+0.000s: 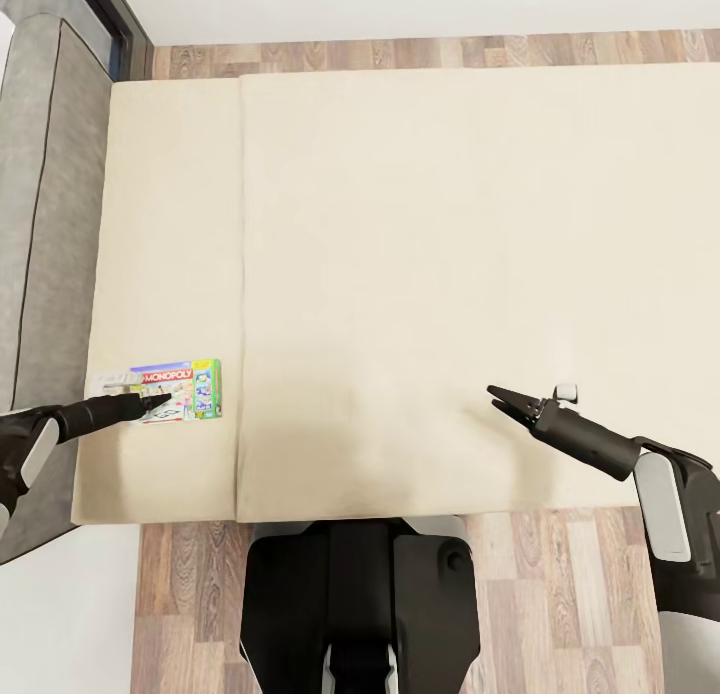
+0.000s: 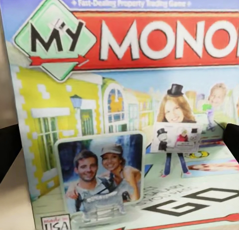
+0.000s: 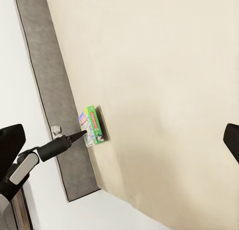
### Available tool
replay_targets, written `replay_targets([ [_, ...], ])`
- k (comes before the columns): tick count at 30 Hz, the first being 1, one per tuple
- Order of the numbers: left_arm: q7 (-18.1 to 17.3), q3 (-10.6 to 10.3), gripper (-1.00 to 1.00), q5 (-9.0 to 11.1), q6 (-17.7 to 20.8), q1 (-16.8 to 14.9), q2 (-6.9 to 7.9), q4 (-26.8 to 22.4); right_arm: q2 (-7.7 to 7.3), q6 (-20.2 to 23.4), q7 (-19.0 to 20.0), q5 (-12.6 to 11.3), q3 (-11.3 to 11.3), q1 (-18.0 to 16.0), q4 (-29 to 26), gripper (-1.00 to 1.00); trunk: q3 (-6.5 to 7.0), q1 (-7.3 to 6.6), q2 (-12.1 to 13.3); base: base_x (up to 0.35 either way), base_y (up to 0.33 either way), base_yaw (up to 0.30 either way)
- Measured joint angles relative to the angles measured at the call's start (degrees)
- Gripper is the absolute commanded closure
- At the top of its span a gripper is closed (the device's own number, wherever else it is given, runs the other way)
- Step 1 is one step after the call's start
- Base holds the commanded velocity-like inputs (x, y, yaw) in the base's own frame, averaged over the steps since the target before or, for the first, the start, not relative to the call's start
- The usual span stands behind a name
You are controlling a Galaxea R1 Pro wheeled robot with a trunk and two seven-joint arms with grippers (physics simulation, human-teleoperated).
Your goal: Put all the toys in the child's room - the three board games (two on the bed and one on the table), the two jigsaw puzzles on the table, and the tennis ball on the table - inside the toy box on the table in the child's room.
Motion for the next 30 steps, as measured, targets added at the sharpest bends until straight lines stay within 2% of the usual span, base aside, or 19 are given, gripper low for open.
replay_targets([
  [16,0.01,-0.03,-1.00,-0.04,-0.04,-0.01,-0.02,0.01,-0.02,0.00,0.00,-0.01,-0.03,-0.08,0.29,-1.00,0.00,0.00,0.00,0.000,-0.011,0.000],
  [23,0.19,0.06,-1.00,-0.06,-0.16,-0.07,0.00,-0.37,-0.01,0.00,-0.04,0.00,-0.01,-0.08,0.28,-1.00,0.00,-0.02,-0.02,0.000,-0.160,0.000],
  [30,0.17,-0.03,-1.00,-0.06,-0.12,-0.06,0.73,-0.41,0.02,0.00,-0.09,0.00,0.02,-0.08,0.27,-1.00,0.00,-0.01,-0.02,0.000,-0.203,0.000],
])
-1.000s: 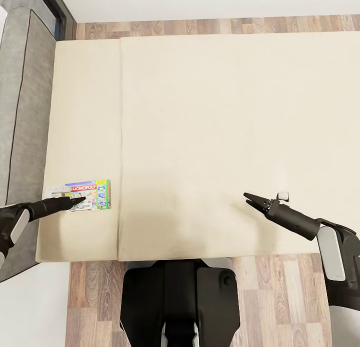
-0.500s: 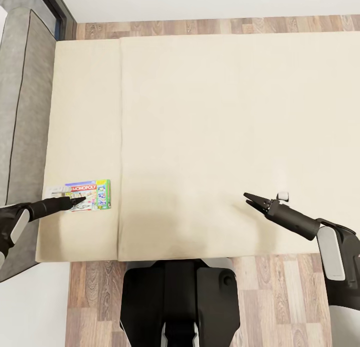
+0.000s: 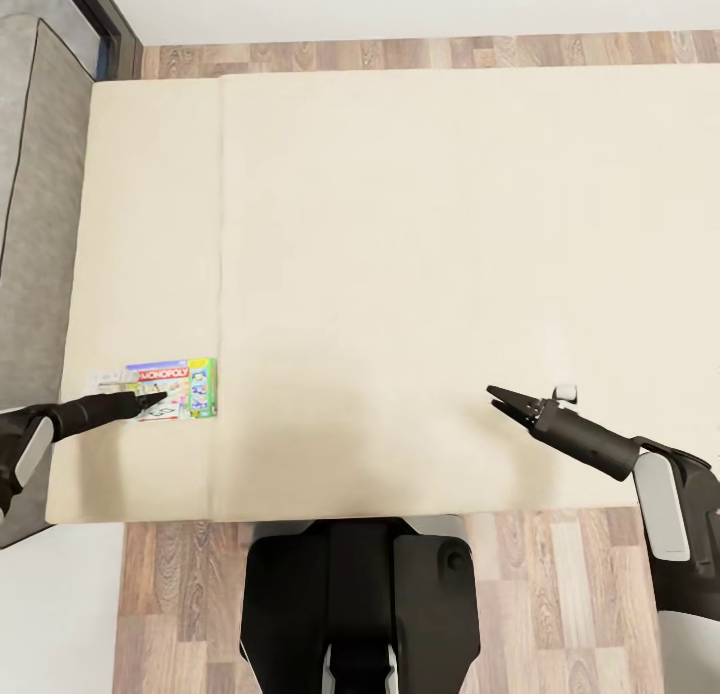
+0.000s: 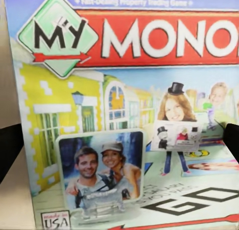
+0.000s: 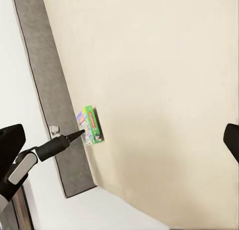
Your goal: Put all the toys in the child's room - the three board games (two on the bed and one on the table), the two jigsaw puzzles on the table, and the tennis ball on the table - inside the toy box on the table in the child's room.
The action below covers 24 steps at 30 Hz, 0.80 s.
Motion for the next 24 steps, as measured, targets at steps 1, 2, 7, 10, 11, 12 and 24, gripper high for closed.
replay_targets([
  [1,-0.01,0.03,-1.00,-0.04,-0.01,0.00,0.08,0.00,0.02,0.00,0.00,0.00,0.02,0.00,0.00,-1.00,0.00,0.00,0.00,0.000,-0.206,0.000],
  [2,0.00,0.03,-1.00,-0.06,0.00,0.00,0.18,0.00,0.03,0.00,0.00,0.00,0.02,0.00,0.00,-1.00,0.00,0.00,0.00,0.000,-0.206,0.000],
  [7,-0.03,0.07,-1.00,0.06,-0.05,-0.01,0.52,-0.02,-0.01,0.00,-0.01,-0.01,-0.02,0.00,0.00,-1.00,0.00,0.00,0.00,0.000,-0.206,0.000],
  [10,-0.05,0.01,-1.00,-0.03,-0.01,0.00,0.84,-0.02,-0.02,0.00,-0.01,-0.01,-0.03,0.00,0.00,-1.00,0.00,0.00,0.00,0.000,-0.212,0.000],
  [11,-0.07,0.04,-1.00,-0.05,-0.01,0.01,0.92,-0.01,-0.01,0.00,-0.01,-0.01,-0.03,0.00,0.00,-1.00,0.00,0.00,0.00,0.000,-0.214,0.000],
  [12,-0.02,0.04,-1.00,-0.06,-0.02,0.00,1.02,-0.01,0.00,0.00,-0.01,-0.01,-0.03,0.00,0.00,-1.00,0.00,0.00,0.00,0.000,-0.215,0.000],
  [24,-0.03,-0.05,-1.00,-0.10,-0.01,0.02,2.01,-0.14,-0.03,0.00,0.00,-0.01,-0.03,0.00,0.03,-1.00,0.00,0.00,0.00,0.000,-0.182,0.000],
])
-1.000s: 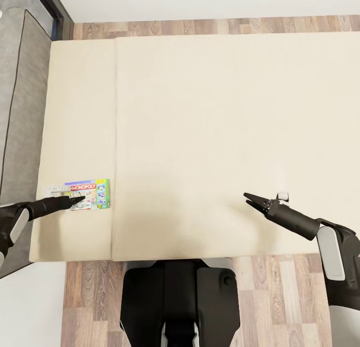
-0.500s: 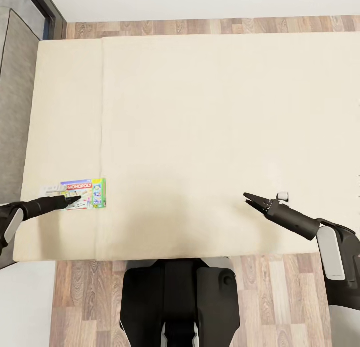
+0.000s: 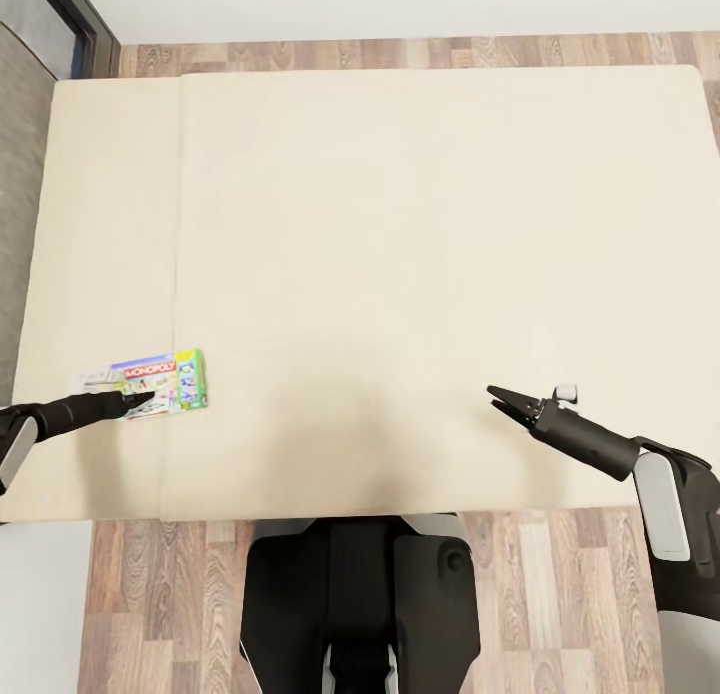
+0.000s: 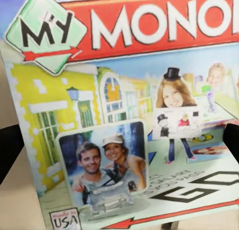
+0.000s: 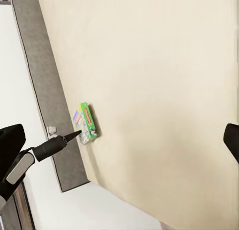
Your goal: Put all the toys in the child's room - the three board games (two on the bed and one on the table), the two jigsaw puzzles on the table, and the tennis ball on the table - inside the toy box on the table in the child's room.
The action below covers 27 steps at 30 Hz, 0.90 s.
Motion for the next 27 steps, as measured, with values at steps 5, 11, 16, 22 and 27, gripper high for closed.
replay_targets([
  [5,-0.02,0.03,-1.00,-0.08,-0.04,0.00,-0.02,-0.04,0.00,0.00,0.00,0.00,0.00,0.00,0.06,-1.00,0.00,0.00,0.00,0.000,-0.038,0.000],
  [11,0.02,0.03,-1.00,-0.13,-0.03,0.00,0.04,-0.05,0.00,0.00,0.00,0.00,0.00,0.00,0.07,-1.00,0.00,0.00,0.00,-0.006,-0.031,0.000],
  [16,-0.04,0.18,-1.00,0.21,0.05,-0.04,-0.21,-0.12,0.00,0.00,0.00,0.01,-0.03,0.00,0.05,-1.00,0.00,0.02,0.00,-0.074,-0.197,0.000],
  [22,-0.08,0.36,-1.00,0.73,0.14,-0.05,-0.89,-0.19,0.00,0.00,0.00,0.01,-0.06,0.00,0.05,-1.00,0.00,0.01,-0.01,-0.100,-0.258,0.000],
  [27,-0.06,0.28,-1.00,0.40,0.08,-0.04,-1.14,-0.42,0.00,0.00,0.00,0.01,-0.09,-0.05,0.05,-1.00,0.00,0.01,-0.01,-0.104,-0.270,0.000],
])
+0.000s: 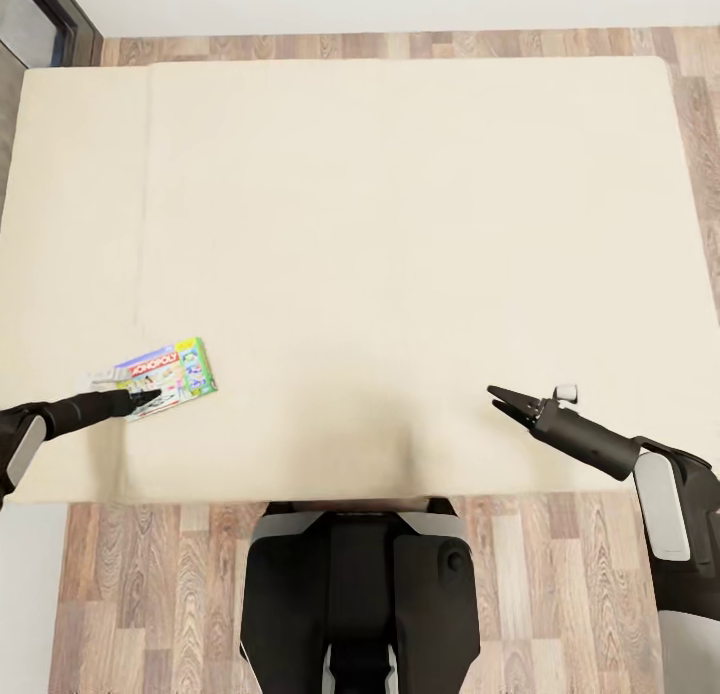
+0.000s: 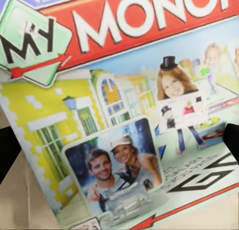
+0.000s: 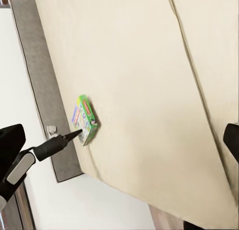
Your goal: Put all the toys in the child's room - the three board games (two on the bed and one on the table), the two jigsaw puzzles on the table, and the tennis ball on the table - inside the toy box on the table in the child's room.
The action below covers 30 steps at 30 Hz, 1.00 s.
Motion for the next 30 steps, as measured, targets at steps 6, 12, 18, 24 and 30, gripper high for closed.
replay_targets([
  [6,-0.03,1.23,-1.00,0.33,0.13,0.01,-1.50,-0.30,0.00,0.00,0.00,-0.02,0.03,-0.01,0.01,-1.00,0.00,-0.01,-0.01,-0.082,-0.226,0.000],
  [12,-0.01,1.61,-1.00,0.26,0.11,0.00,-1.77,-0.33,0.00,0.00,0.01,-0.01,0.01,-0.02,0.02,-1.00,0.00,-0.01,-0.01,-0.016,-0.104,0.000],
  [18,0.05,1.30,-1.00,0.26,0.10,0.00,-1.76,-0.33,0.00,0.00,0.00,0.00,0.06,-0.01,0.01,-1.00,0.00,-0.01,-0.01,-0.003,-0.199,0.000],
  [24,0.09,1.29,-1.00,0.17,0.10,0.01,-1.75,-0.33,0.00,0.00,0.01,-0.01,0.09,-0.02,0.03,-1.00,0.00,-0.01,-0.01,-0.001,-0.081,0.000],
  [30,0.08,1.06,-1.00,0.23,0.09,0.00,-1.76,-0.36,0.00,-0.01,0.01,-0.01,0.02,-0.03,0.02,-1.00,0.00,-0.01,-0.01,0.000,-0.063,0.000],
])
